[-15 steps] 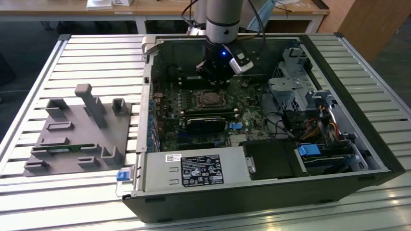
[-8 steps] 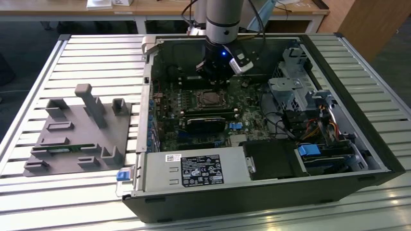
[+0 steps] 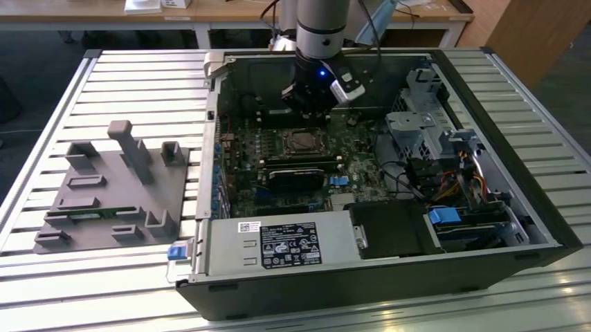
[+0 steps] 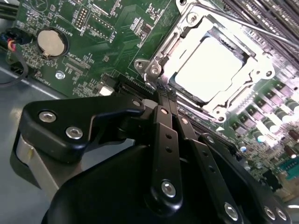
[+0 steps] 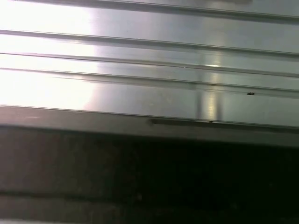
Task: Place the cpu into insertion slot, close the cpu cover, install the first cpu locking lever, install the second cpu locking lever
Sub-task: 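Install the first cpu locking lever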
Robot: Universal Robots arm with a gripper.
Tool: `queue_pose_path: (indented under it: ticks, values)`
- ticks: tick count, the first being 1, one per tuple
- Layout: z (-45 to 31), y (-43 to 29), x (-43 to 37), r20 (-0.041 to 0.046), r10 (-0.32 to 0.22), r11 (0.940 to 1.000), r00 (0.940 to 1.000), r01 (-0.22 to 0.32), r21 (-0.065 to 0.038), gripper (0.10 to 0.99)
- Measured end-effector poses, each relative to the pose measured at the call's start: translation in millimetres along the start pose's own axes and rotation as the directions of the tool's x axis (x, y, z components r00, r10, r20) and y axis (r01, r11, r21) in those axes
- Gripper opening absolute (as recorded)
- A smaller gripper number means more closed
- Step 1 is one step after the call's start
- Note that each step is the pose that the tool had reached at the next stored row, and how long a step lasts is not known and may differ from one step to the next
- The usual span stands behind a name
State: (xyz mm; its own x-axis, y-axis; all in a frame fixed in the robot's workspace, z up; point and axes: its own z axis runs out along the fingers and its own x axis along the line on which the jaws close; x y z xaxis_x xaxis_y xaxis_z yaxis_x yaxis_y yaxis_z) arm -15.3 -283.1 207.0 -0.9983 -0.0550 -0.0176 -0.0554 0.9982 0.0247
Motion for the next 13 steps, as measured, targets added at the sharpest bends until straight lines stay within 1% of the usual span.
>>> queue_pose_path:
  ticks: [2, 13]
  values:
    - [-3.1, 0.1, -0.1, 0.0000, 0.000, 1.0000, 1.0000, 0.000, 0.000, 0.106]
    - [-3.3, -3.5, 0.1, 0.0000, 0.000, 1.0000, 1.0000, 0.000, 0.000, 0.106]
